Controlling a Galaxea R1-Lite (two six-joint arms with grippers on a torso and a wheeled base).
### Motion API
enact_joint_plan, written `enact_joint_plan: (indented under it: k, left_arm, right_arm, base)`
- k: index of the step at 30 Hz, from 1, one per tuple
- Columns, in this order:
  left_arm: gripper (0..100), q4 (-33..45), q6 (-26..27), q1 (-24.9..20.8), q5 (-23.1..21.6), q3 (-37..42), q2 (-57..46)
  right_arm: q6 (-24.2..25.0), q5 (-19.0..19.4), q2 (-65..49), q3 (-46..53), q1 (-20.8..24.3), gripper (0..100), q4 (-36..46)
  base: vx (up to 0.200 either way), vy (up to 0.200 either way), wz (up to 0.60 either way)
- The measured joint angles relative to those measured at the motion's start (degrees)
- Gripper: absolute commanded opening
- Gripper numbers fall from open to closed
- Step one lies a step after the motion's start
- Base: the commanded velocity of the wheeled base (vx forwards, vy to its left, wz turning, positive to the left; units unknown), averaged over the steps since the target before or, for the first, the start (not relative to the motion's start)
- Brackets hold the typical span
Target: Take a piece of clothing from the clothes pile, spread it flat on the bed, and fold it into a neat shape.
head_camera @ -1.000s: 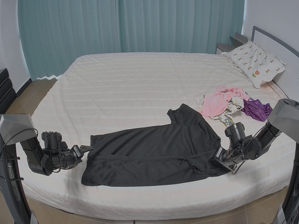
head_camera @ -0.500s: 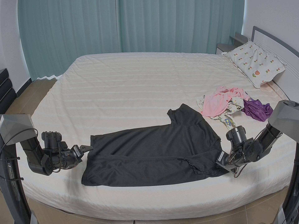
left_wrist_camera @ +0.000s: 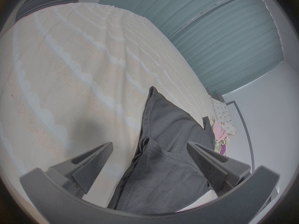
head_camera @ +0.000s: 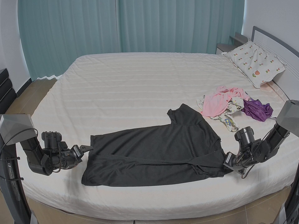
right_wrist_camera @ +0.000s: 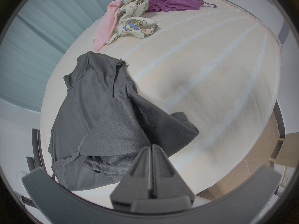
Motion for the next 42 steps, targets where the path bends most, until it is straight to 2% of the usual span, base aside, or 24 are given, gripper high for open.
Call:
enact_joint_plan:
  k: [1,7,11,18,23,26,31,39,40,42]
  left_arm:
    - [100,0.0,0.0,0.0,0.0,0.0,0.0]
    - [100,0.0,0.0,0.0,0.0,0.0,0.0]
    - [100,0.0,0.0,0.0,0.0,0.0,0.0]
    - [100,0.0,0.0,0.0,-0.1,0.0,0.0]
    - [100,0.0,0.0,0.0,0.0,0.0,0.0]
    - [100,0.0,0.0,0.0,0.0,0.0,0.0]
    - [100,0.0,-0.1,0.0,-0.1,-0.1,0.0]
    - [100,0.0,-0.1,0.0,-0.1,-0.2,0.0]
    - [100,0.0,-0.1,0.0,-0.1,-0.3,0.0]
    - [100,0.0,-0.1,0.0,-0.1,-0.3,0.0]
  right_arm:
    - [0.0,0.0,0.0,0.0,-0.2,100,0.0]
    - [0.1,0.1,-0.6,-0.6,-0.4,100,-0.7]
    - [0.2,0.5,-2.5,-0.7,1.0,100,-1.8]
    - [1.0,0.8,-4.2,-2.0,6.5,100,-4.4]
    - [4.8,0.9,-3.0,-3.5,11.8,100,-4.6]
    - [5.4,0.8,-1.7,-4.1,14.6,100,-4.7]
    - [1.8,0.2,0.2,-5.0,17.0,100,-4.7]
    - [-4.4,-2.5,2.3,-5.9,18.0,100,-4.7]
    - [-5.2,-2.7,2.5,-6.2,18.0,0,-4.6]
    - [-6.2,-3.2,3.0,-6.7,18.2,0,-4.2]
  base:
    - [0.0,0.0,0.0]
    - [0.0,0.0,0.0]
    - [0.0,0.0,0.0]
    - [0.0,0.0,0.0]
    - [0.0,0.0,0.0]
    - [0.0,0.0,0.0]
    - [0.0,0.0,0.0]
    - [0.0,0.0,0.0]
    - [0.0,0.0,0.0]
    - [0.0,0.0,0.0]
